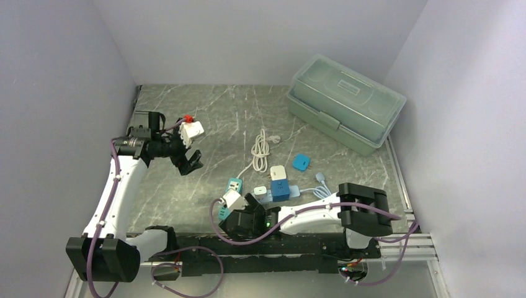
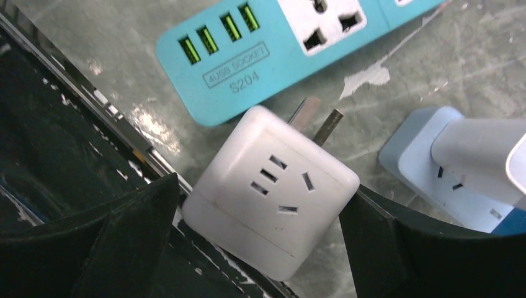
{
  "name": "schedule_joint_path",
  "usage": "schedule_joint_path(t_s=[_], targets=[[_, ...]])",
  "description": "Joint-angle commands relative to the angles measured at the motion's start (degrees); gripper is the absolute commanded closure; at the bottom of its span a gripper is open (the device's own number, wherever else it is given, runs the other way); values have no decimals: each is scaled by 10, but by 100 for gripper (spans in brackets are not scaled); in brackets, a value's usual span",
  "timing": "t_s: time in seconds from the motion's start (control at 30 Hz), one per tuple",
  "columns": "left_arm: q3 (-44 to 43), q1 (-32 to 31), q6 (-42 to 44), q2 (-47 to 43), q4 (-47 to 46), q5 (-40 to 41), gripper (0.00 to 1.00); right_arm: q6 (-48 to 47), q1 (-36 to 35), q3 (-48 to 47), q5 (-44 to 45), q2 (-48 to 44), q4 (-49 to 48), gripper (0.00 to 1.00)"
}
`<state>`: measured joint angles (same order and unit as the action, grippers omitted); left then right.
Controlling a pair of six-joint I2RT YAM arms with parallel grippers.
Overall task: Insert the plug
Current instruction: Pick up the plug from the corner of the board.
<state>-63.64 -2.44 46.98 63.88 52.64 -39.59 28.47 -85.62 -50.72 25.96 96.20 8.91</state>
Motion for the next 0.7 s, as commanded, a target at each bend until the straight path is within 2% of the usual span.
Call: schedule_joint_path(t_s=[0.0,0.13,0.23,0.33,0.4,0.47,0.5,0.6,0.67], targets=[[-17,5,-7,-13,2,-11,0,-17,9,-34,49,8,-33,0],[-9,6,3,-19,3,-13,0,-24,22,-25,42,1,-52,0],[-7,7,3,-16,0,-13,0,-27,26,-22,32,-1,-57,7],[-12,8,8,-8,5,-22,0,-31,27,-4,12,-15,-66,25],[-16,8,10,-4,9,-31,0,-31,26,13,3,-33,-72,42],[-19,8,15,2,18,-43,0,-38,26,29,-11,-55,-74,64],[-24,8,20,5,26,-52,0,-44,26,35,-17,-68,-72,70],[-37,8,45,13,58,-86,0,-79,25,51,-52,-107,-83,74],[-49,8,91,15,108,-125,0,-122,25,55,-89,-139,-87,78]])
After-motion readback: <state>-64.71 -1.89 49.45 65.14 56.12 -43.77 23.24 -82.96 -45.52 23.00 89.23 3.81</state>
